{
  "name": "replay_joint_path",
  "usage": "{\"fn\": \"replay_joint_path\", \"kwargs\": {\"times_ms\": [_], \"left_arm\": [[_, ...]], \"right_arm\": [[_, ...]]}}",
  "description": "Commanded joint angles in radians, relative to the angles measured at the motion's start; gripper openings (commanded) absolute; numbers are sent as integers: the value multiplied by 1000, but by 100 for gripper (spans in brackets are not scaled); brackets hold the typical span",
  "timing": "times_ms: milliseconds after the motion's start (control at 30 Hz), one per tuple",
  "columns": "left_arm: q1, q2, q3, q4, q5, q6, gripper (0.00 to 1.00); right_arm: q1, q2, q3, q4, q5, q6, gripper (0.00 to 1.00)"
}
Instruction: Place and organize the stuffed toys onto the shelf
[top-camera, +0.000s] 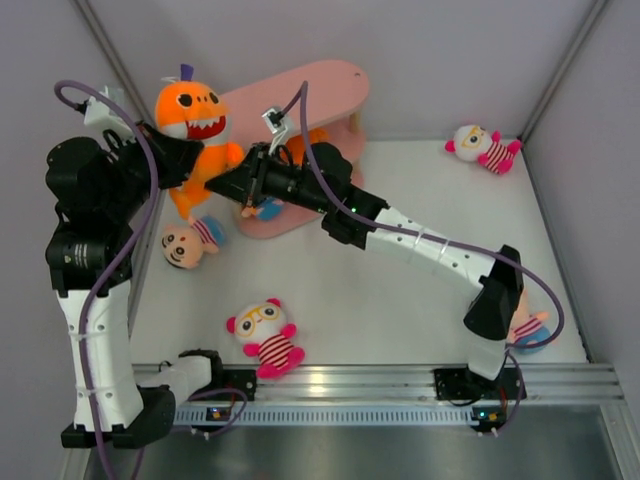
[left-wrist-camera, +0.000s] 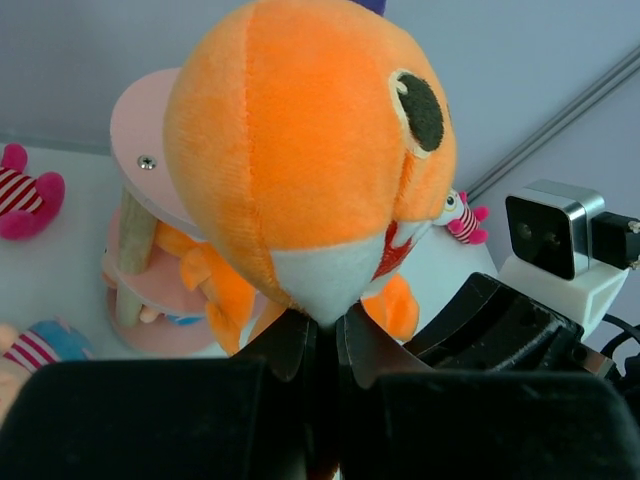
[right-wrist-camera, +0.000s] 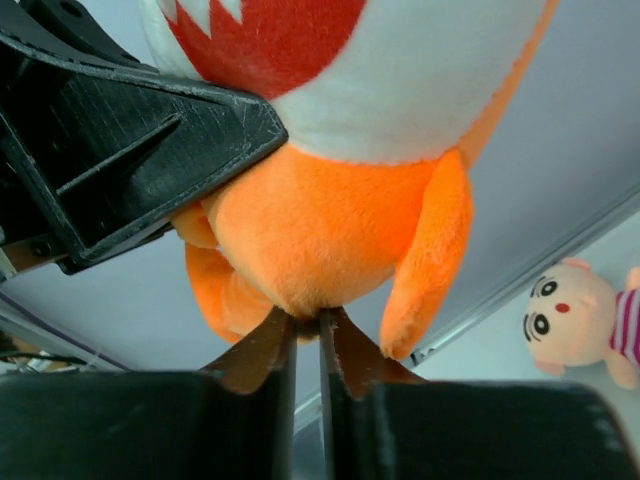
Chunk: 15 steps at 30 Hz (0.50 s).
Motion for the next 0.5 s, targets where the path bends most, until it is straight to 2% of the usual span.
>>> {"fn": "replay_joint_path", "kwargs": {"times_ms": [0,67,100,133,167,200,267,333,400,467], "left_arm": [[-1,-16,-8,71,76,-19,0],[0,-14,-14,72,78,10,3],[-1,-12,-15,72,80,27,15],[-1,-19,-26,72,74,45,34],[-1,-20,-32,71,64,95,68],[-1,-22,-41,72,52,126,85],[-1,-31,-76,72,2,233,97],[-1,-46,-109,72,-40,297,98],[-1,-57,-145,72,-74,361,98],[-1,-72,-164,71,-84,403,98]], "right_arm": [[-48,-16,45,46,-11,46,0],[-64,-49,8,36,-7,24,0],[-80,-65,-7,24,-7,10,0],[-91,-103,-39,12,-13,-10,0],[-103,-125,-58,-14,-23,-45,0],[-140,-148,-81,-28,-42,-56,0],[-189,-213,-156,-55,-126,-81,0],[-275,-279,-243,-100,-210,-98,0],[-352,-325,-292,-157,-229,-157,0],[-396,-391,-342,-284,-218,-249,0]]}}
